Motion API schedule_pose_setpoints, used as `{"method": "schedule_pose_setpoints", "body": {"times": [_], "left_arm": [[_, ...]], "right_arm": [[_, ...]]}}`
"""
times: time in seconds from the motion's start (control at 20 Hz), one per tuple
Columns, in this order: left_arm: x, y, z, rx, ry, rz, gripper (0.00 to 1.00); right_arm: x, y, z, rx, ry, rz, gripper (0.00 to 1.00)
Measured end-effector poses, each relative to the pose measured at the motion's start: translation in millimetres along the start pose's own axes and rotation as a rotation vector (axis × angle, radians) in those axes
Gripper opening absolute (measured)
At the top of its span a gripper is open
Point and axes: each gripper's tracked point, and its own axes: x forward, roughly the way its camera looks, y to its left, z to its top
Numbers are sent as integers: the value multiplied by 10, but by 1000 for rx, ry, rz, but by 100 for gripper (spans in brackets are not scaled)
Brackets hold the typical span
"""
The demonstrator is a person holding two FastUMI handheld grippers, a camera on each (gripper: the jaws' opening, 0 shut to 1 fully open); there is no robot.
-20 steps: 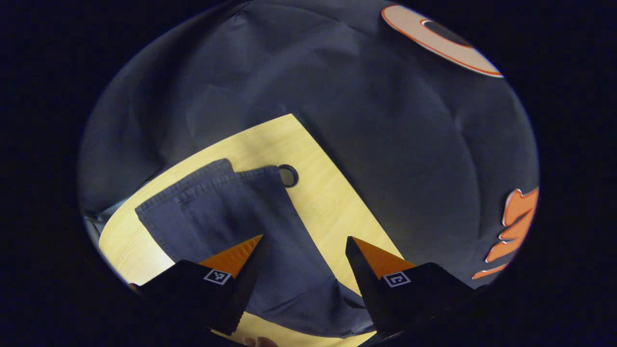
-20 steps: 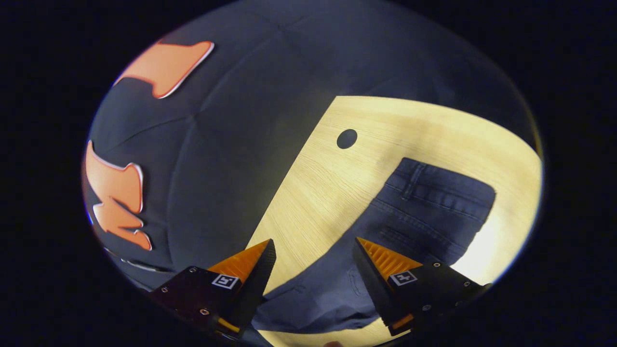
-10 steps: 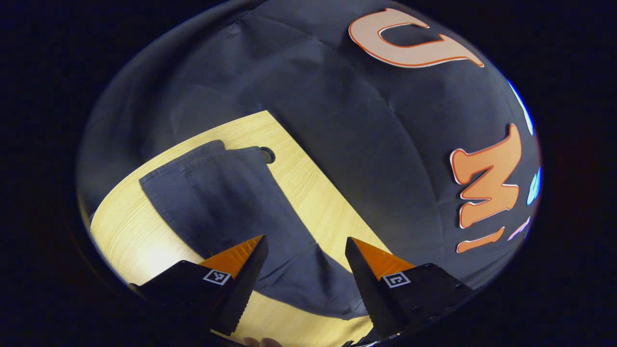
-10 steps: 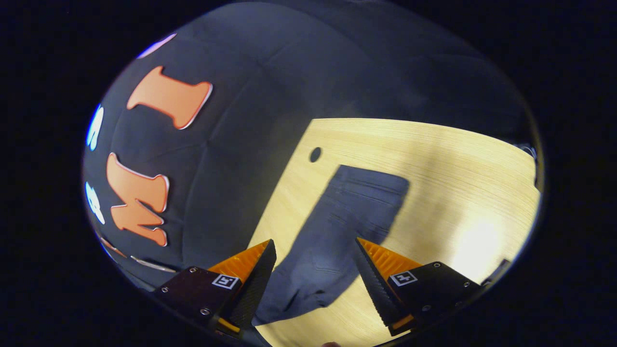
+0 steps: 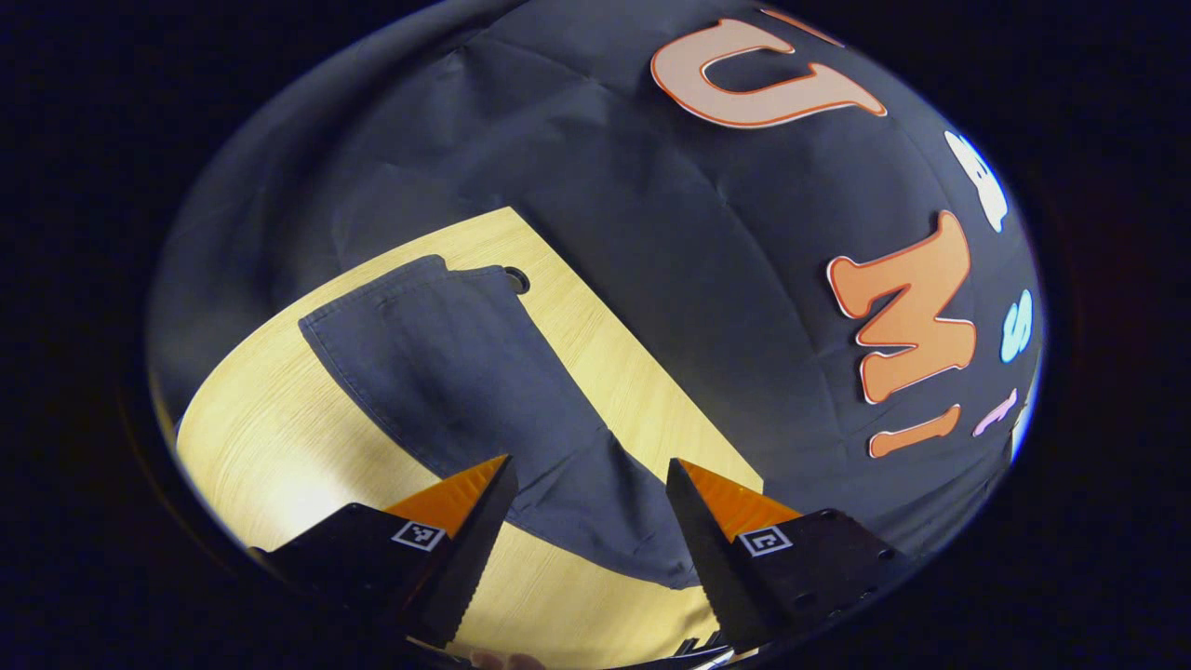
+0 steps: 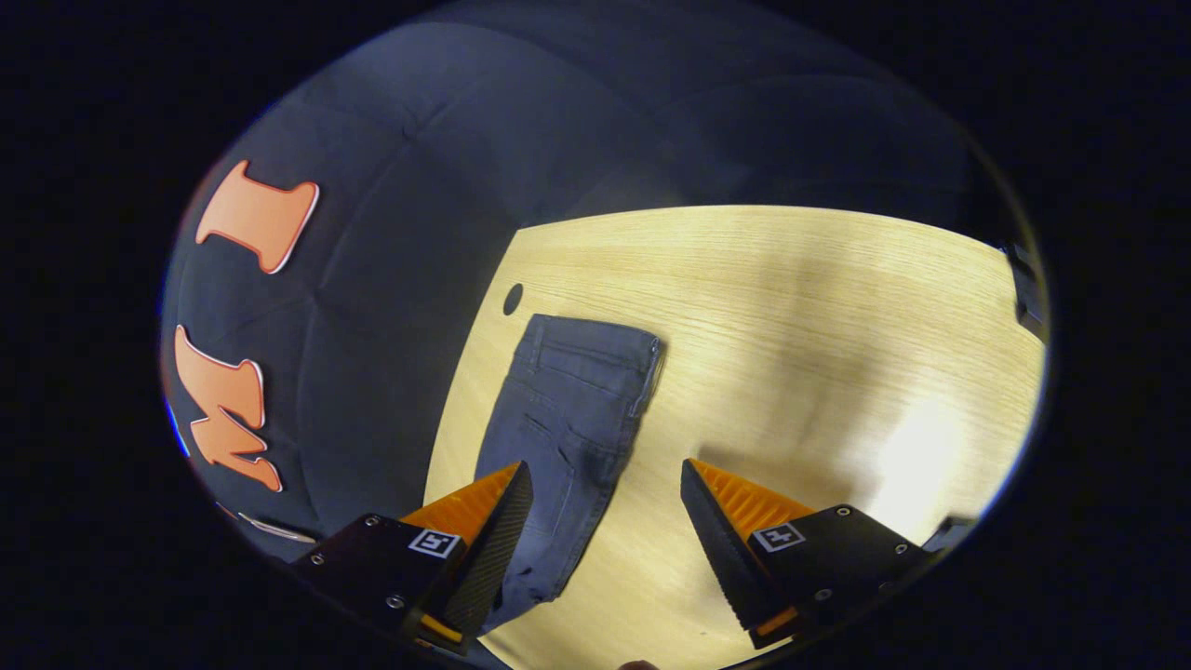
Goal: Grasp the waist and the cuffs of the jeans and fold them to make the two legs overlap; first hold the waist and fold one-third of the jeans toward the cuffs, then hold the cuffs and fold the remaining one-third in the same direction to finish folding.
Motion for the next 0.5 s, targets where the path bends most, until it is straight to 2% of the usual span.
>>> {"method": "schedule_pose_setpoints", "body": {"times": [0.15,0.25,0.3,0.35,0.4,0.5], "left_arm": [[-57,-37,-10,0,-17,1,98],[-71,-67,-30,-20,-21,-9,98],[-76,-92,-50,-31,-18,-17,95],[-69,-119,-85,-42,-13,-23,98],[-52,-125,-102,-52,-9,-25,95],[-11,-93,-127,-64,-4,-13,98]], "right_arm": [[181,38,132,42,-9,24,98],[294,-22,149,48,-1,6,98],[317,-18,160,51,0,13,98],[351,-20,174,49,-1,18,97],[355,13,189,51,-1,26,96],[423,72,218,62,6,45,94]]}}
